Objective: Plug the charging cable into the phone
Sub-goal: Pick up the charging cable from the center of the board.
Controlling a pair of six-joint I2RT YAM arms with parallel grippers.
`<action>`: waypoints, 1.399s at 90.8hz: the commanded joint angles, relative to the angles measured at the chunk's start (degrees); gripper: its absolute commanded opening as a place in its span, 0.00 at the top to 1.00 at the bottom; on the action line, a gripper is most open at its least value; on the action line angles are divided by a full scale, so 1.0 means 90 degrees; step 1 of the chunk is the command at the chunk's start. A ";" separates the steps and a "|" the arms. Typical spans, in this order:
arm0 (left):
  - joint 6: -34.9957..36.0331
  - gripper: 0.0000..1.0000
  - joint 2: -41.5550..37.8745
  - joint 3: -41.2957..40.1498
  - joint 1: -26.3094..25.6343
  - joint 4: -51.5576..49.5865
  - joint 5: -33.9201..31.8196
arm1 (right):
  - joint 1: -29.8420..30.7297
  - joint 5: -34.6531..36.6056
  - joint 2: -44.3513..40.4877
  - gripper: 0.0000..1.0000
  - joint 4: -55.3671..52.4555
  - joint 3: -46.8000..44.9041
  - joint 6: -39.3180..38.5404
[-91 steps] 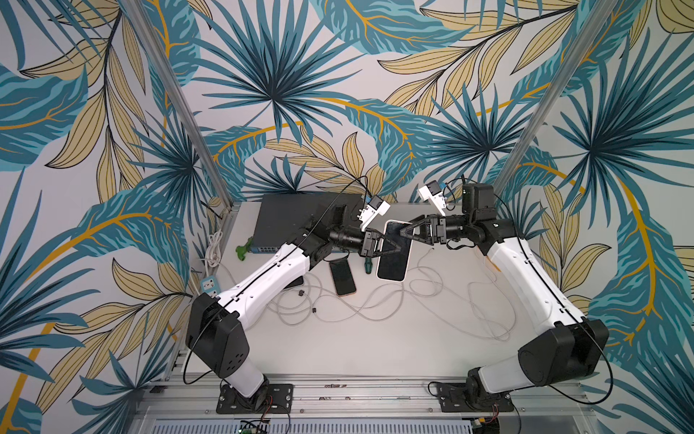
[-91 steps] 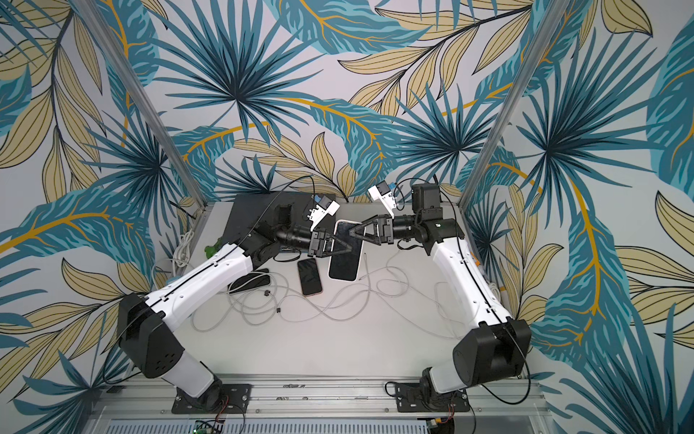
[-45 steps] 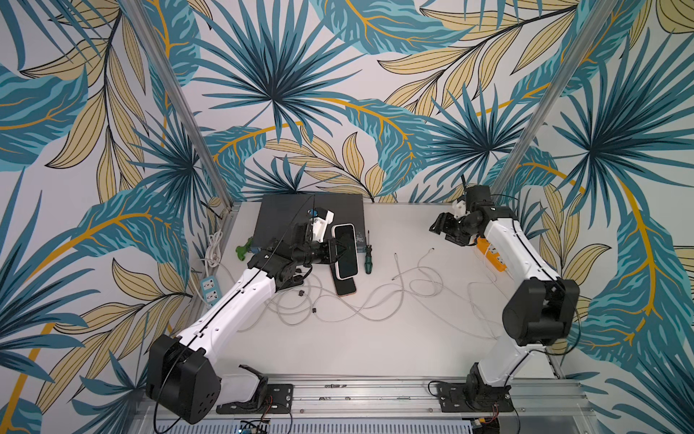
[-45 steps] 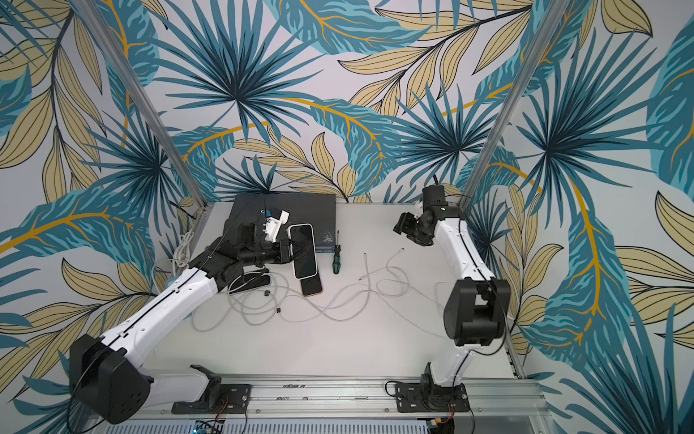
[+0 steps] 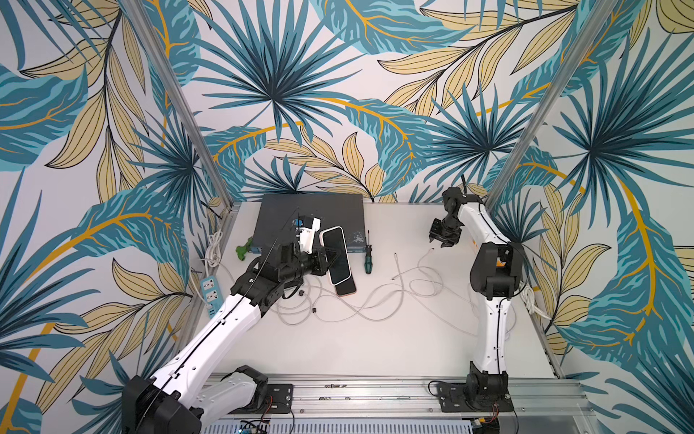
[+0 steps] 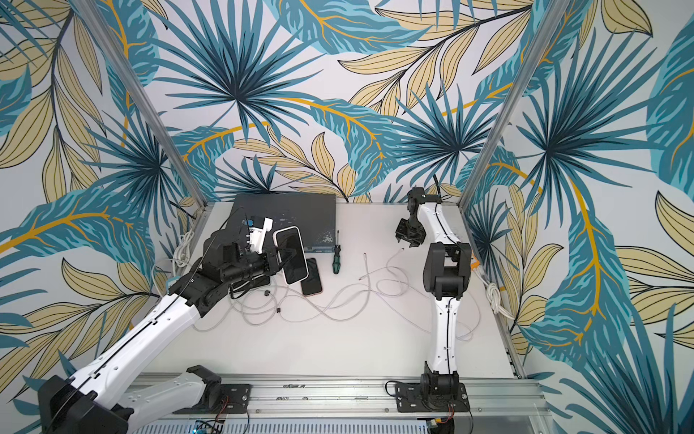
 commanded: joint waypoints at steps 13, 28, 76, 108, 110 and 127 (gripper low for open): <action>0.0054 1.00 -0.0070 -0.0113 -0.0007 0.0427 0.0170 | 0.0075 -0.0197 0.0557 0.58 -0.0628 0.0455 0.0137; 0.0107 1.00 -0.0069 -0.0070 -0.0007 0.0322 0.0209 | 0.0141 -0.0268 0.0879 0.60 -0.0758 0.0669 0.0124; 0.0170 1.00 0.0026 0.0053 -0.0007 0.0203 0.0179 | 0.0207 0.0101 0.1311 0.64 -0.0767 0.0666 0.0106; 0.0150 1.00 0.0063 -0.0001 -0.0008 0.0268 0.0252 | 0.0109 0.0151 0.1546 0.70 -0.0807 0.0896 -0.0029; 0.0149 1.00 0.0059 0.0000 -0.0006 0.0267 0.0250 | 0.0100 0.0145 0.1561 0.70 -0.0822 0.0927 -0.0037; 0.0142 1.00 0.0087 -0.0015 -0.0008 0.0312 0.0314 | 0.0069 0.0185 0.1713 0.69 -0.0937 0.1176 -0.0115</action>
